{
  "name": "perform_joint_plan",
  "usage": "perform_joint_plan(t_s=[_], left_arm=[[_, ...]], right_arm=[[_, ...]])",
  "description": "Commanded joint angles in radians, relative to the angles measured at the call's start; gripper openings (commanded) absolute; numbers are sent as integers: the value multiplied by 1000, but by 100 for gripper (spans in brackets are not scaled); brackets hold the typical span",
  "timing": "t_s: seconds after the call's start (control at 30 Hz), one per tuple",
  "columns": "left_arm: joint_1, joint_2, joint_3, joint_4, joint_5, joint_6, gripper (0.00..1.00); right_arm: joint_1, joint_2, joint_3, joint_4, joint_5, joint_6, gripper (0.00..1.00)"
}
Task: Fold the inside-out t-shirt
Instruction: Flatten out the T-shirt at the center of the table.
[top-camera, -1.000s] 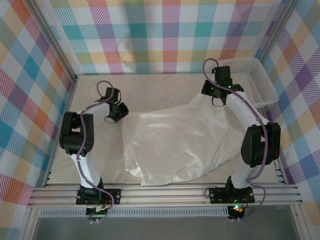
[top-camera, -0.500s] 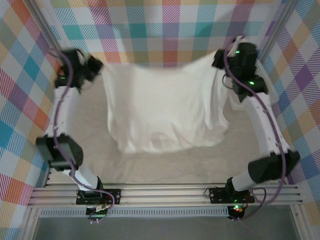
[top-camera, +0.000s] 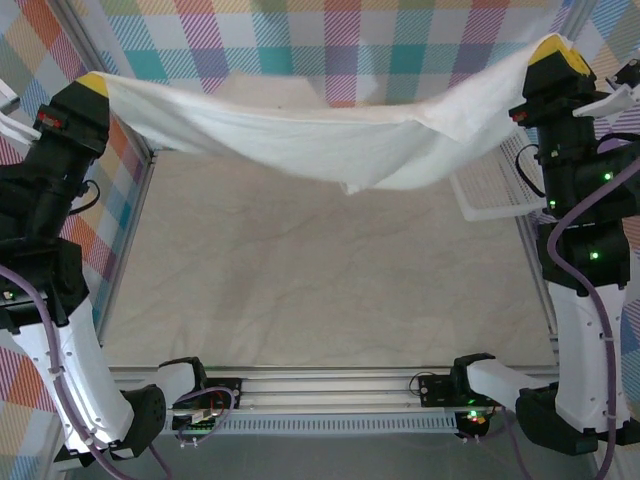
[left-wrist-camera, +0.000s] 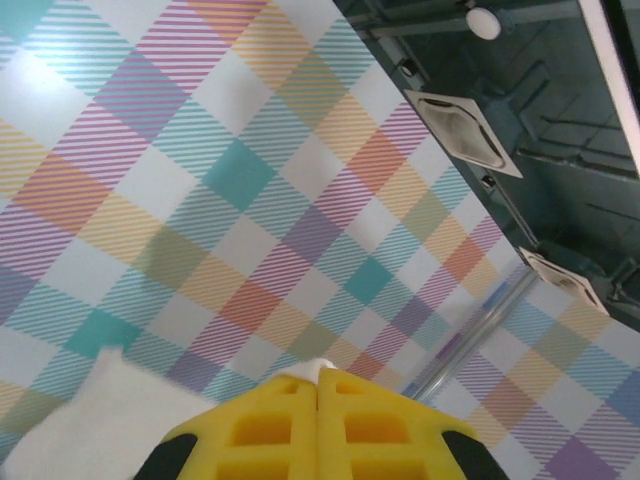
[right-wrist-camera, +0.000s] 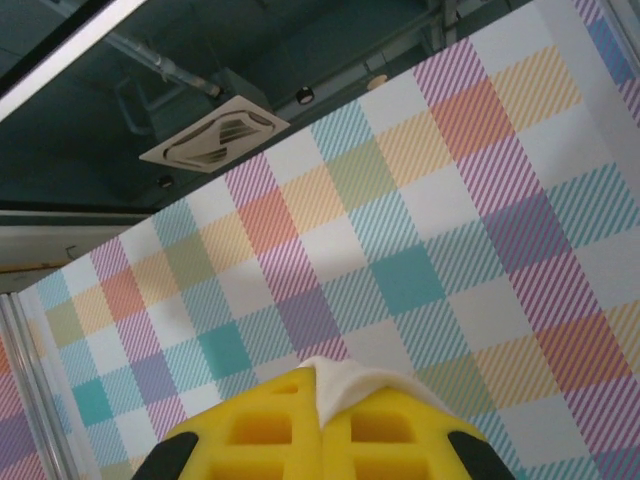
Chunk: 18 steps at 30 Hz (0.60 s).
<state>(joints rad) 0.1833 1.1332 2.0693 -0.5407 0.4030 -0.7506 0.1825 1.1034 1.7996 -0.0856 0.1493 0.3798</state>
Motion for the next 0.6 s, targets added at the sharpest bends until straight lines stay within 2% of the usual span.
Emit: perform_joint_plan(t_s=[0.0, 0.17, 0.3, 0.47, 0.57], left_arm=[[-1, 16, 87, -142, -67, 56, 0], [-2, 11, 140, -159, -86, 64, 0], [-1, 38, 115, -182, -123, 74, 0], [-2, 106, -68, -131, -108, 76, 0], [-2, 183, -220, -55, -79, 83, 0]], right_arm=[[-3, -15, 34, 12, 33, -18, 0], [-3, -31, 86, 10, 13, -37, 0], [-4, 27, 145, -29, 16, -72, 0], [-3, 165, 189, -82, 16, -100, 0], [-3, 299, 210, -136, 10, -105, 0]])
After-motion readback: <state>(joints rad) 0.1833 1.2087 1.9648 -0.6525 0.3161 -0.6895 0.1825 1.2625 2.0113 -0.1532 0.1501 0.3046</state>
